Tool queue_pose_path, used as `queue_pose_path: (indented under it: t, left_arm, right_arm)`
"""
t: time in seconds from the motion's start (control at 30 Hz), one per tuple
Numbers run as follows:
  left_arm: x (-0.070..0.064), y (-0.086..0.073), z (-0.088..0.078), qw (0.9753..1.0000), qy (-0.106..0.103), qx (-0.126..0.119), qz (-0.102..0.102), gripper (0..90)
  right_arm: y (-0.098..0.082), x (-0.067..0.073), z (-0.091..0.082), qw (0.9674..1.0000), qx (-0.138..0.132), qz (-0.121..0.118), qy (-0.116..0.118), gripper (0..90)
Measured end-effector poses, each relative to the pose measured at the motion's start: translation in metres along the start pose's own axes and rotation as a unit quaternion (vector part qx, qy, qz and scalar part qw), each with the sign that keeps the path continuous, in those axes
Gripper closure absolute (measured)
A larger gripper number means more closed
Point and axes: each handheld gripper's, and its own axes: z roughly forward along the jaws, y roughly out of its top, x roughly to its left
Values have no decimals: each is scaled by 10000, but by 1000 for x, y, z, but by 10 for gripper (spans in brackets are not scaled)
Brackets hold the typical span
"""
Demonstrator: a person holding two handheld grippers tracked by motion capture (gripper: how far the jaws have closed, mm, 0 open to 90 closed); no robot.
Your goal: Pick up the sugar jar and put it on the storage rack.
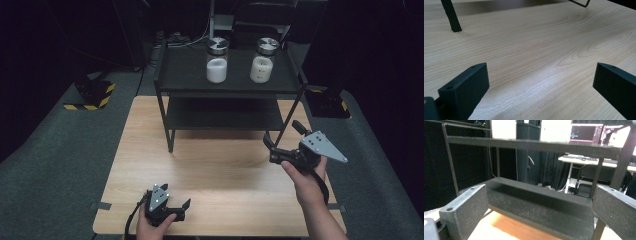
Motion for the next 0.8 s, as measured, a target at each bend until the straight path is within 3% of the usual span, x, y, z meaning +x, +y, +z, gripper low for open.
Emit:
queue_pose_path:
  t: [0.43,0.57,0.8]
  left_arm:
    - [-2,-1,0,10000,31,-33,38,7]
    - [-2,-1,0,10000,20,-54,47,7]
    - [-3,-3,0,9999,50,-100,31,7]
  right_arm:
    - [-51,1,-31,9998,186,75,-74,0]
    - [-77,1,-42,9992,350,135,-117,0]
    - [-101,-2,-53,9976,563,308,-252,0]
